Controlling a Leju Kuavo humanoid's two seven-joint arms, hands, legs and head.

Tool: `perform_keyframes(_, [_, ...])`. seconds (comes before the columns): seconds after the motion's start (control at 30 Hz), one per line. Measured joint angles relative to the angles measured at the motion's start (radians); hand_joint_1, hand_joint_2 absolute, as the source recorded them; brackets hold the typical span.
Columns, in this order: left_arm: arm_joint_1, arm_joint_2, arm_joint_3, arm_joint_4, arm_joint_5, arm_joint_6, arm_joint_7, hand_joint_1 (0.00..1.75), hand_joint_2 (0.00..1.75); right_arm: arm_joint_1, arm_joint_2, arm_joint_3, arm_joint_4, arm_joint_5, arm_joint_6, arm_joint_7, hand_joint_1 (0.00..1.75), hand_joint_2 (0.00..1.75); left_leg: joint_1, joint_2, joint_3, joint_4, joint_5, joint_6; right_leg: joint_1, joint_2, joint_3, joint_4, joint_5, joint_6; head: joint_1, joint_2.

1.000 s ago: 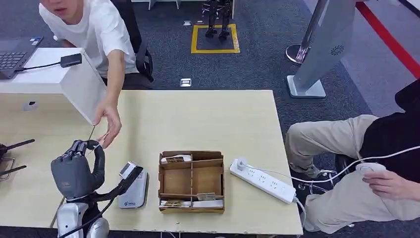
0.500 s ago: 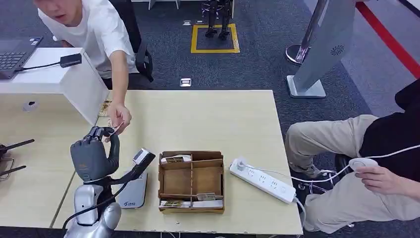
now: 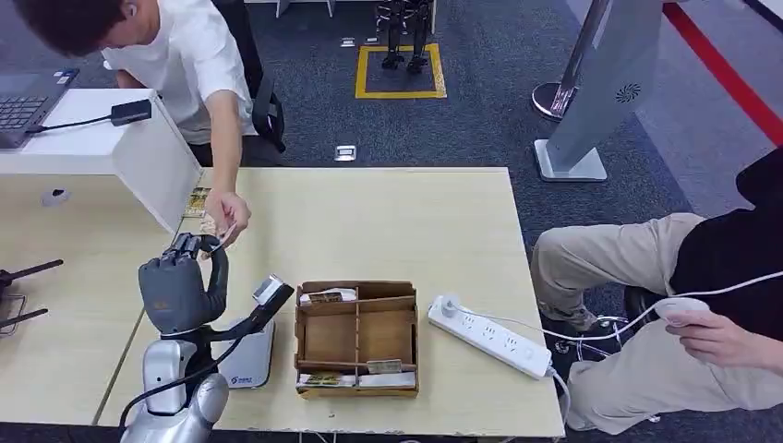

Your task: Pass the card to the sensor for recognition and then transmit it.

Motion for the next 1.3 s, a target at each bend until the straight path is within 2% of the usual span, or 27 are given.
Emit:
perform_keyframes(0.67, [0.015, -0.014, 0.008, -0.008, -0.021, 0.000, -0.030, 0.00, 1.75, 0.000, 0.000, 0.000, -0.002, 0.000, 0.000, 0.000, 0.00, 1.75, 0.000, 0.000, 0.000, 0.000, 0.000, 0.000, 0.000, 0.000, 0.000, 0.000, 0.000, 0.000, 0.000, 0.000])
perform_keyframes(1.13, [0.139, -0.013, 0.056, -0.123, 0.016, 0.000, -0.073, 0.00, 1.75, 0.001, 0.001, -0.007, -0.003, -0.012, -0.001, -0.002, 0.00, 1.75, 0.000, 0.000, -0.001, 0.000, 0.000, 0.000, 0.000, 0.000, 0.000, 0.000, 0.000, 0.000, 0.000, 0.000])
perform_keyframes(1.3, [0.139, -0.013, 0.056, -0.123, 0.016, 0.000, -0.073, 0.00, 1.75, 0.001, 0.001, -0.007, -0.003, -0.012, -0.001, -0.002, 0.00, 1.75, 0.000, 0.000, -0.001, 0.000, 0.000, 0.000, 0.000, 0.000, 0.000, 0.000, 0.000, 0.000, 0.000, 0.000])
